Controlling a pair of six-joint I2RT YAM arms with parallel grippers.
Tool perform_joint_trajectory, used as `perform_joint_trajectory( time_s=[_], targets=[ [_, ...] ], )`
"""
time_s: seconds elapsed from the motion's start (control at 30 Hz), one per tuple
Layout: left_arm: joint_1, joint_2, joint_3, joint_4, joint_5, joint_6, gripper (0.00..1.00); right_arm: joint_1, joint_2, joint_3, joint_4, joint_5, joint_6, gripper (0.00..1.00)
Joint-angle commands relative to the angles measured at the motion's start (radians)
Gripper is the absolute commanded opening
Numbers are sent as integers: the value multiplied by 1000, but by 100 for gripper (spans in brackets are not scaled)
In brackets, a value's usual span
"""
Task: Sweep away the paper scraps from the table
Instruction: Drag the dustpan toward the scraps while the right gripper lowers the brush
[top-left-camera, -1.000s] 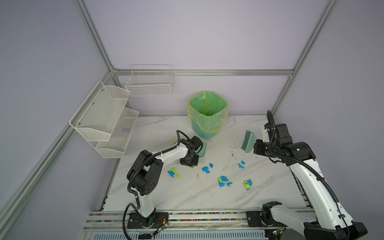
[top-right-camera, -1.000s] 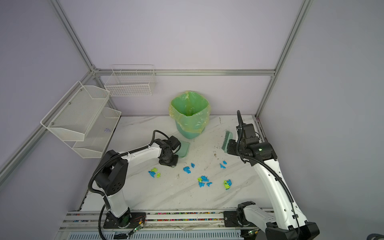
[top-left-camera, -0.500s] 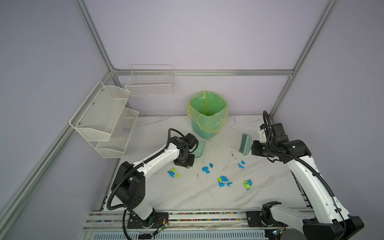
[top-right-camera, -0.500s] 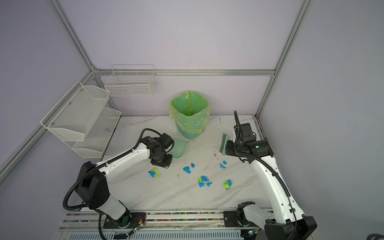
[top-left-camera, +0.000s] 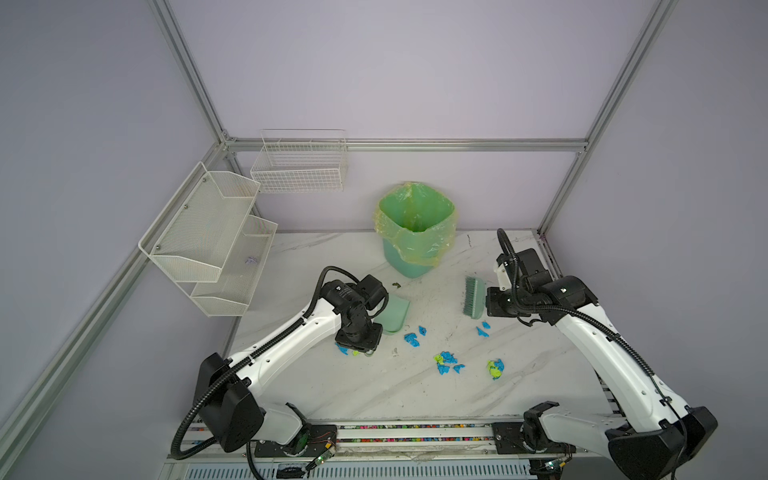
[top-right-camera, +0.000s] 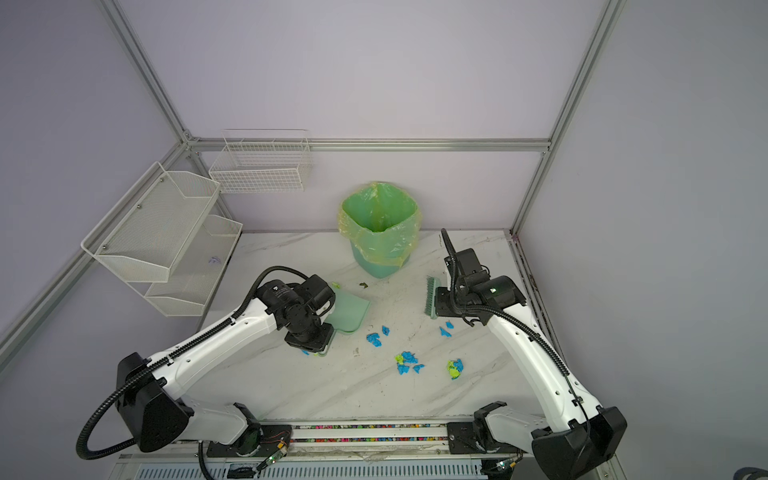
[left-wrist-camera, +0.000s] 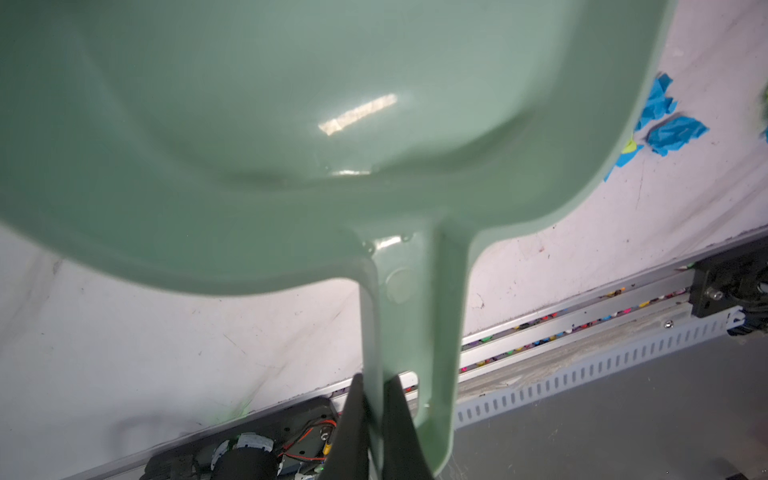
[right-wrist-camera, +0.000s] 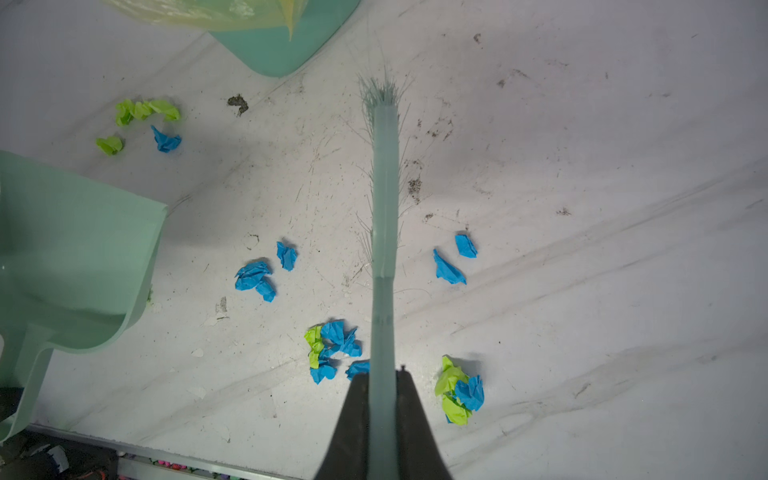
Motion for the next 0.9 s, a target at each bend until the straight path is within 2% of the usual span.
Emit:
perform_joint_trajectory(
  time_s=[0.0,0.27,0.67,0.87],
  targets=[
    [-27,-46,-56,-46,54,-18,0,42,14,9,22,40,31,0],
    [-68,-88,-201,-8,165,-48,0,138,58,20,65,79,70,0],
    [-129,-84,-294,75,145,-121,0,210,109,-1,111,105,83,0],
    [-152,-47,-328,133,94,-152,0,265,137,-11,137,104,105,0]
  ],
)
